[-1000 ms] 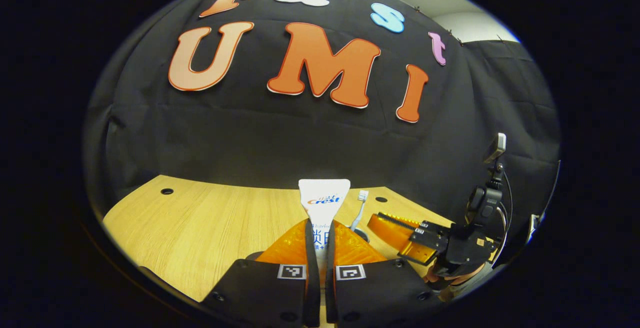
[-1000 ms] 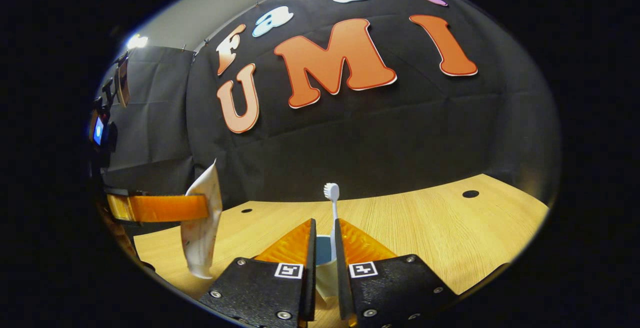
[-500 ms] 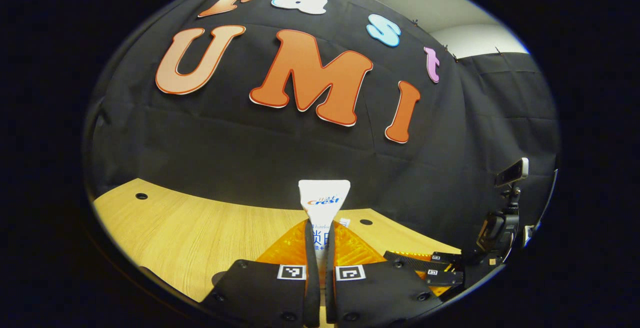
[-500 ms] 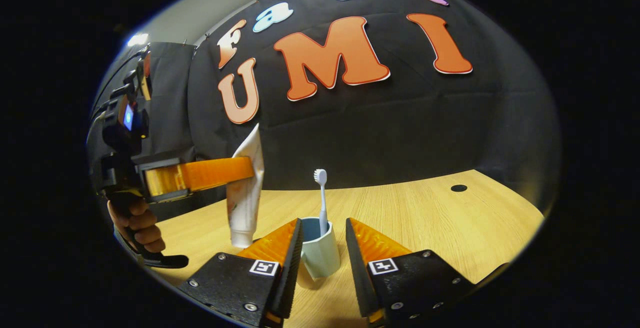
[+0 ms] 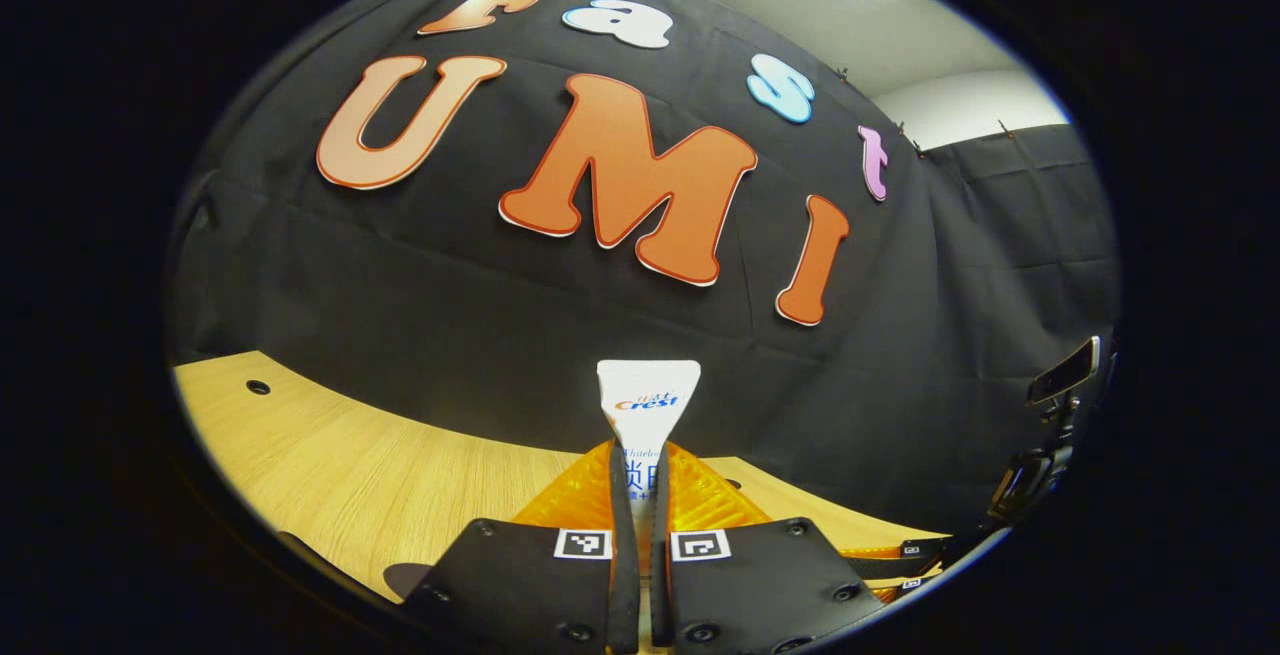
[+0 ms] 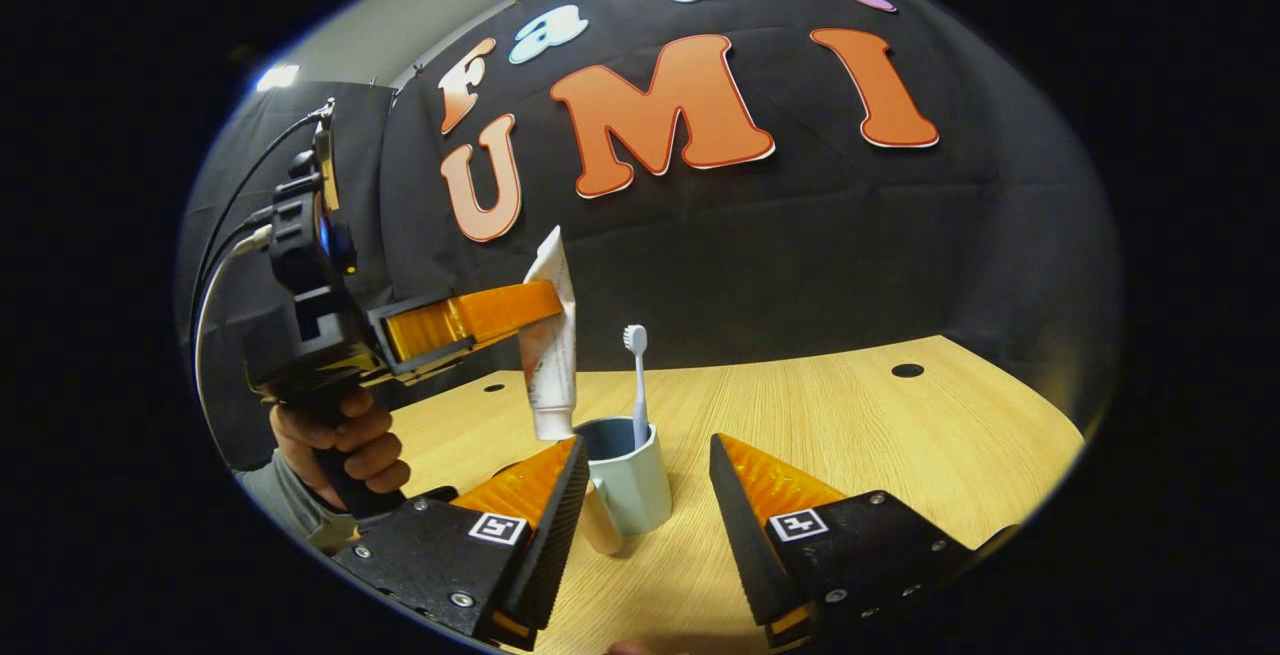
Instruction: Put the toothbrush and toothpaste on the desktop into the cup, then pick up the cup and place it on the coaster on the desktop.
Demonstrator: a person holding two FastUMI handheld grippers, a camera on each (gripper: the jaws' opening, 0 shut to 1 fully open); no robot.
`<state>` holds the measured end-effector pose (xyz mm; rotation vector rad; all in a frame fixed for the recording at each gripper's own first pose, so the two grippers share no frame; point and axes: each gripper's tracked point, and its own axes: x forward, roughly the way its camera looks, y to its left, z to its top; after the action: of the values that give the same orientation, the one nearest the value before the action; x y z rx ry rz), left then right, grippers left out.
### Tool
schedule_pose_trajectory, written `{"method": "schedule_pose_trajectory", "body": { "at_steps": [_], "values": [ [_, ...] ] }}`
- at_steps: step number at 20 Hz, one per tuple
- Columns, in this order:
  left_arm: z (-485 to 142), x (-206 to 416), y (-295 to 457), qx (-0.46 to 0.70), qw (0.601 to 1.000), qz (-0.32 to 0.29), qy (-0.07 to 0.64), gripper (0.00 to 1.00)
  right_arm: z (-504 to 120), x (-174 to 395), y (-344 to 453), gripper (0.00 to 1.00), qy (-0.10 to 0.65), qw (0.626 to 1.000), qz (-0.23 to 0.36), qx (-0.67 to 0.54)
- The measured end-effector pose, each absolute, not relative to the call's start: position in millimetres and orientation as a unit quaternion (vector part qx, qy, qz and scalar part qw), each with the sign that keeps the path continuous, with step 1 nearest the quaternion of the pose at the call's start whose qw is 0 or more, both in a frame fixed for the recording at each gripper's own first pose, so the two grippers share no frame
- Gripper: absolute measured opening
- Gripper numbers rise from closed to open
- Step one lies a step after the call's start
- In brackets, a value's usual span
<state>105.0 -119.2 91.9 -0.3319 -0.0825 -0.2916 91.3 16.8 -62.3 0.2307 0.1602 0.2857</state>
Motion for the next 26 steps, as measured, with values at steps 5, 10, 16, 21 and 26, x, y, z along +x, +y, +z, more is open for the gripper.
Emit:
{"method": "schedule_pose_trajectory", "body": {
  "at_steps": [5, 10, 16, 21, 26],
  "values": [
    [69.8, 114.7, -130.0, -0.16, 0.976, -0.143, -0.03, 0.08, -66.3, 87.3, 14.0, 0.74, 0.088, 0.98, 0.14, 0.111],
    [51.0, 115.3, -130.9, -0.153, 0.98, -0.13, -0.011, 0.08, -62.7, 84.7, 15.7, 0.75, 0.093, 0.98, 0.137, 0.108],
    [35.4, 104.7, -136.6, -0.126, 0.982, -0.139, 0.028, 0.24, -64.3, 81.6, 22.1, 0.8, 0.104, 0.98, 0.138, 0.102],
    [35.8, 92.8, -131.3, -0.115, 0.981, -0.147, 0.043, 0.36, -64.5, 80.6, 30.0, 0.83, 0.114, 0.98, 0.138, 0.083],
    [67.2, 78.5, -113.2, -0.077, 0.987, -0.137, 0.007, 0.66, -66.7, 80.8, 39.5, 0.83, 0.129, 0.98, 0.138, 0.065]
  ]
}}
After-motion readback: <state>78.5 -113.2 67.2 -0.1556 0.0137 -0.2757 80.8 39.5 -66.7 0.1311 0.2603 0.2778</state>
